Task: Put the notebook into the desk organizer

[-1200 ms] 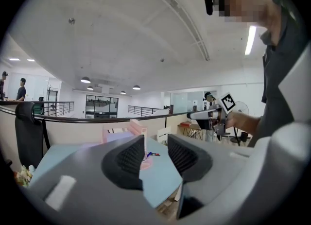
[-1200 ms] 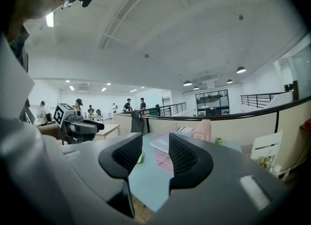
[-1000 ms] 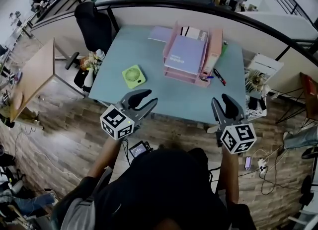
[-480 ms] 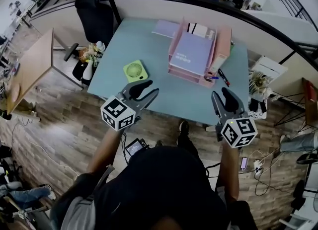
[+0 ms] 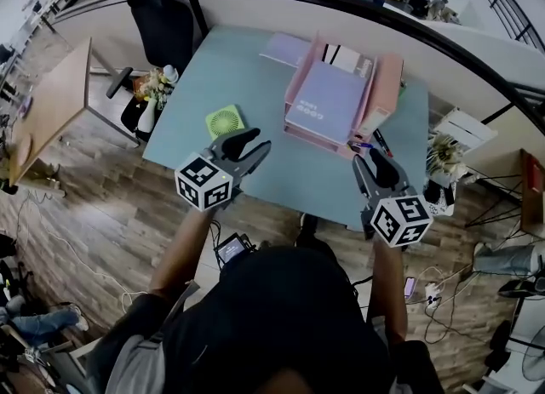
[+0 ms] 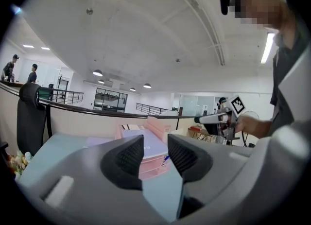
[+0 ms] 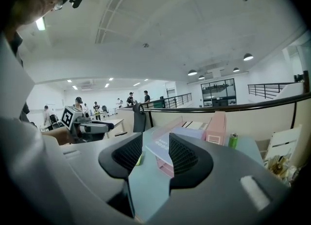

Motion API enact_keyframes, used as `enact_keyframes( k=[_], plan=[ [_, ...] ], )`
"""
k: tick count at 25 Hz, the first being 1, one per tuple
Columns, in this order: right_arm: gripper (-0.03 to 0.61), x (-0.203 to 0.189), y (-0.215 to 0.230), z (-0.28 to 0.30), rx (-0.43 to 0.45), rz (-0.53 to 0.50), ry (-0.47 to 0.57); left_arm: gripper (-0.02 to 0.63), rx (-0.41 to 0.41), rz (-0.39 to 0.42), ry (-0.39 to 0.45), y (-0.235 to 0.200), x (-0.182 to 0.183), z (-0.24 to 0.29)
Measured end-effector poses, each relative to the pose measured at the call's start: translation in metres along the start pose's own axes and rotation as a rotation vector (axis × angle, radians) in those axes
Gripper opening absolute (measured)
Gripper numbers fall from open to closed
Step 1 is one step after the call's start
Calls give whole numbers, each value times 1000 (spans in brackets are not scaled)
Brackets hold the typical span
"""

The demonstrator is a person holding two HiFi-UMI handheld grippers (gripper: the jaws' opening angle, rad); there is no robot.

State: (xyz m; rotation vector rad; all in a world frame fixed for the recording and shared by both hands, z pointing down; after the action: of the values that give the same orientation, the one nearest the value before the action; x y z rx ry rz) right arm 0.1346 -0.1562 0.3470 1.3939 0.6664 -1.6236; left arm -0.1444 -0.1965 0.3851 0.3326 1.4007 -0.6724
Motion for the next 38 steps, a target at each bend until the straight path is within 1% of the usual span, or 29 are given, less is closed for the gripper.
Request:
enact_keyframes(
  k=[3,11,18,26,29,31,35,38],
  plan=[
    [166,-7,12,15,7,23,-27,163,9,-21,-11,-12,-5,19],
    [166,-34,42,52,15,107,-101,169,30,-109,-64,-44,-29,63],
    [166,-65,63,80,16,198,-158,176,60,-196,-112,-70,-57,94],
    [167,-92,80,102,15,289,-205,202,77,-266,-136,-83,-75,117],
    [167,-99,84,110,34,326,-208,210,76,-309,-130,-87,-79,125],
    [192,-103,84,116,52,352,-209,221,72,-335,-129,-88,-81,130],
    [196,-110,86,125,66,388,-217,248,73,-380,-133,-91,-87,141],
    [198,-115,87,132,75,414,-230,255,73,-408,-143,-94,-92,148]
  ],
)
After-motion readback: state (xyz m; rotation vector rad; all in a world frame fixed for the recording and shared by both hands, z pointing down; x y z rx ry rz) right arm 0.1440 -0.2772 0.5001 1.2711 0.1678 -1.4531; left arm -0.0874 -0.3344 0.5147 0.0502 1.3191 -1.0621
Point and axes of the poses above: the fingertips, and each gripper's own axes: z forward along the fingers, y to its right, x out of its top, the point moved 5 cm from there along -z, backward along the fingers, and after that the axes turned 1 degree about -z, right-handed, at the moved point
